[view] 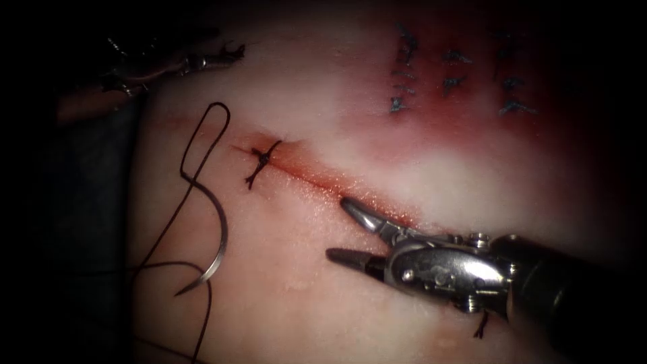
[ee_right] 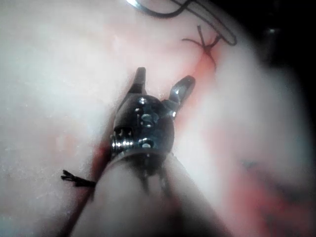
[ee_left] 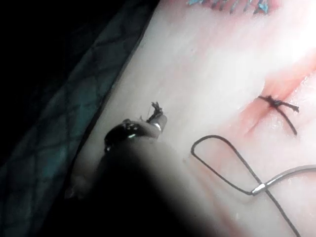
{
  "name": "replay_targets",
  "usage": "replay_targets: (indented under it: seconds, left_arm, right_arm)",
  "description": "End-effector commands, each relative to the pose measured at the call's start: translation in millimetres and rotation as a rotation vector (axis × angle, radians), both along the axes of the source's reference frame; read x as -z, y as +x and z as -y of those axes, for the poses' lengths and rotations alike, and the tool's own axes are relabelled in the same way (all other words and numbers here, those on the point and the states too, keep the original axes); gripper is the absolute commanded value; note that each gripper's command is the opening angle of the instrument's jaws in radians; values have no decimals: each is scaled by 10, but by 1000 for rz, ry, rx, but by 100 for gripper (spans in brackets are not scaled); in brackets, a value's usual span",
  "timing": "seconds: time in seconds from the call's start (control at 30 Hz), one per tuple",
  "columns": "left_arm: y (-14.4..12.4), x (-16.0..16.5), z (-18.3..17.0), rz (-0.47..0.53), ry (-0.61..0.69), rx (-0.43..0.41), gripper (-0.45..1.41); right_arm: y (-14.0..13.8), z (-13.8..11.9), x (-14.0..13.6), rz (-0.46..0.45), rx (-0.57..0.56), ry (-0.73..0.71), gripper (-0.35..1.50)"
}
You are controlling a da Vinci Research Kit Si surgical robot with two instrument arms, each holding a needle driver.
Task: Wound Closure
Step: Cut the suture end.
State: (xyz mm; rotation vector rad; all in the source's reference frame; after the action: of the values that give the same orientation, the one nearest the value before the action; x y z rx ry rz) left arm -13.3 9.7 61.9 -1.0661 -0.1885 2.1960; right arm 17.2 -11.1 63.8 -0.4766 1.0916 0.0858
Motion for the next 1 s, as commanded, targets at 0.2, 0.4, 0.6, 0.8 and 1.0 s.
replay_targets:
  seconds: [0.2, 0.4, 0.6, 0.8, 1.0]
  left_arm:
    - [-17, -4, -10, 101, -6, 53, 78]
    - [-30, -25, -2, 55, 30, -33, 78]
    - [-17, -57, 18, -188, -12, -242, 78]
    - [19, -63, 23, -307, -209, -462, 78]
    - [46, -44, 27, -349, -361, -529, 78]
  right_arm:
    - [7, -3, -6, 0, -1, -1, 148]
    - [9, -1, -4, 1, -3, -1, 148]
    - [8, -1, -3, 0, -2, 0, 148]
    - [8, -2, -3, 1, -3, 1, 148]
    - [9, -2, -3, 3, -5, 0, 148]
